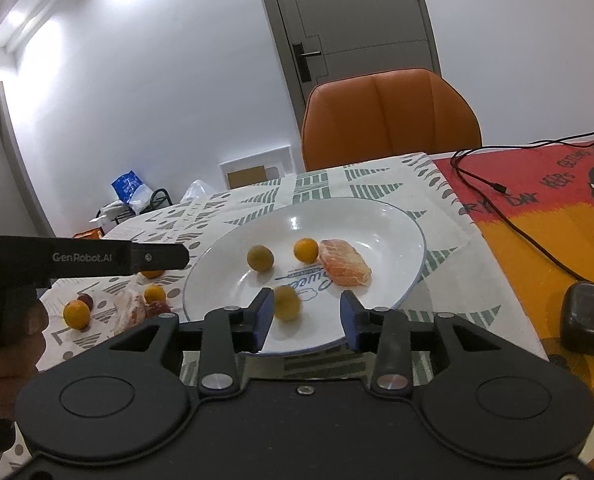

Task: Organize fruits
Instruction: 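Move both held fruits over the white plate and open both tools, then grasp a mandarin orange with the left tool while the right closes on a red plum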

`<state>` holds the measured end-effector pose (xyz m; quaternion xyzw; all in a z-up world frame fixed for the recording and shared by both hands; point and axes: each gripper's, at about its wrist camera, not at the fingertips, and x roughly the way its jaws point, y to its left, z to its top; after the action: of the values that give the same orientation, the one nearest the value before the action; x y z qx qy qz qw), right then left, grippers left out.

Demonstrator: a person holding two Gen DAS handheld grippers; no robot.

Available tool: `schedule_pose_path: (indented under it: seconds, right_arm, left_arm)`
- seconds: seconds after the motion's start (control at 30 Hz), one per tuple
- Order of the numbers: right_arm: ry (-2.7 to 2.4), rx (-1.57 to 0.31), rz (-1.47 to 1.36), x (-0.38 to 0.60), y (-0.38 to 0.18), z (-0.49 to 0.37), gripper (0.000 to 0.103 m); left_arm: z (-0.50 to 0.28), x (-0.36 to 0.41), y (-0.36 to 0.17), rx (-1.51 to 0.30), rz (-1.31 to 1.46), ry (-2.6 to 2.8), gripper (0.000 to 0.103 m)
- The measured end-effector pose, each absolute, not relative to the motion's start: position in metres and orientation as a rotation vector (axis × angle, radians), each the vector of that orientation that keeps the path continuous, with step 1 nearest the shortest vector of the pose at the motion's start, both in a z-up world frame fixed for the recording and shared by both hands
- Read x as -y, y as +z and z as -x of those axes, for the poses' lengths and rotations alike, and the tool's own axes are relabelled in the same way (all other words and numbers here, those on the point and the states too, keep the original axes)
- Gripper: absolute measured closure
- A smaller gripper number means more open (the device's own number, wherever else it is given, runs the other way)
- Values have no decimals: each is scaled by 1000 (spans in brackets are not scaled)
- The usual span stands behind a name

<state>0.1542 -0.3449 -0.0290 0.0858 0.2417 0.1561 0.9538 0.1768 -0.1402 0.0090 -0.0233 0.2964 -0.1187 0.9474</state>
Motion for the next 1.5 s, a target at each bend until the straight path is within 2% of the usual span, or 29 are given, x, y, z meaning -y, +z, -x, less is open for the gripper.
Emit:
schedule_pose_path:
  seconds: [0.1,0.13,0.23,0.33,0.8,0.87,0.93,1.13,1.27,1.33,1.37,1.5]
  right_arm:
    - [323,-490,-175,343,-28,-153,63]
    - [324,-487,-174,342,-27,-152,60]
    - [328,-474,-175,338,-24,-150,49]
    - [344,-471,-175,332,-21,-149,42]
    - [408,-464,-150,297,-12,-145,37]
    - [418,-465,-145,291,-10,-145,32]
    - [430,-461,-141,286,-9,-143,23]
    - [456,-452,-125,272,-6,-141,19]
    - [469,-458,-121,263,-6,-142,14]
    - [475,-451,-118,258,-5,-141,3]
    - [478,-448,-116,256,-5,-140,1]
    - [492,-471,-112,247,-7,-143,0]
  left_arm:
    - [-173,133,11,-607,55,-234,59]
    - [-172,130,11,-611,56,-230,52]
    - [-167,118,15,-610,67,-205,41]
    - [-163,105,20,-598,83,-176,34]
    - [-143,47,30,-560,144,-63,34]
    - [-140,41,31,-553,140,-52,34]
    - [-137,36,32,-548,128,-43,34]
    - [-126,20,36,-524,125,-22,22]
    - [-123,7,37,-527,152,4,20]
    - [-123,0,35,-534,173,27,19]
    - [-123,-4,34,-535,179,35,19]
    - [-123,-15,28,-540,181,63,19]
